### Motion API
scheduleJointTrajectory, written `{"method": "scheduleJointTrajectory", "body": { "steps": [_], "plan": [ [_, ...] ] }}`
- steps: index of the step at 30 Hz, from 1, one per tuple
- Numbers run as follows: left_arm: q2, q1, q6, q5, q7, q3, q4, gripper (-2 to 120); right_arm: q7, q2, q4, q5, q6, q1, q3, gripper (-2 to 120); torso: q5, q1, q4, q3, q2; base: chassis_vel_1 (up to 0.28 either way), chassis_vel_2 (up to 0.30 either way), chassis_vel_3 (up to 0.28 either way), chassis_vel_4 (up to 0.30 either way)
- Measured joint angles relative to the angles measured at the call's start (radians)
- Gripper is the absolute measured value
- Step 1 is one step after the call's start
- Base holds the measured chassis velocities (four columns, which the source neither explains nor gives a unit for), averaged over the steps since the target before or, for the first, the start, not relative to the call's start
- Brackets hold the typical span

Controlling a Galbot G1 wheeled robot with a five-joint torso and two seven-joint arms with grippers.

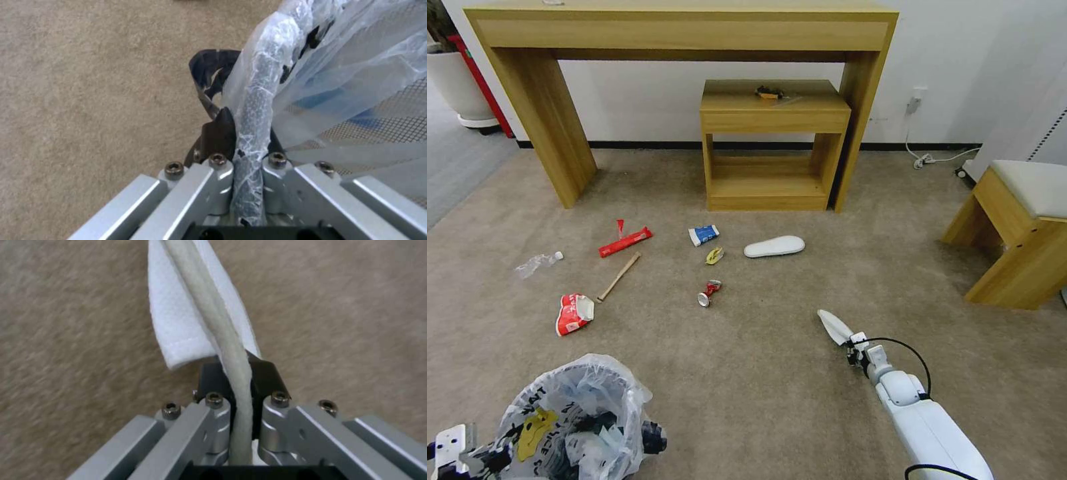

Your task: Pick up the trash bin and place the garbage on the floor into it.

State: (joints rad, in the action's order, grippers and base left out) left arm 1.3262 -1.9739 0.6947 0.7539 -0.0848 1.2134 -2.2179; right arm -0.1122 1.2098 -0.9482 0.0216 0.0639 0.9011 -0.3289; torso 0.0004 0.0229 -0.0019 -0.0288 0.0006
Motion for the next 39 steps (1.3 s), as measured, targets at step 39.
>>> {"method": "scheduleJointTrajectory", "body": {
  "steps": [39],
  "plan": [
    [-0.043,0.153,0.042,0.004,0.129,-0.15,-0.043,1,0.048,0.087,-0.928,-0.995,0.243,-0.418,0.944,3,-0.0006,0.0,0.0002,0.0,0.0,0.0,0.0,0.0,0.0]
  ]
}}
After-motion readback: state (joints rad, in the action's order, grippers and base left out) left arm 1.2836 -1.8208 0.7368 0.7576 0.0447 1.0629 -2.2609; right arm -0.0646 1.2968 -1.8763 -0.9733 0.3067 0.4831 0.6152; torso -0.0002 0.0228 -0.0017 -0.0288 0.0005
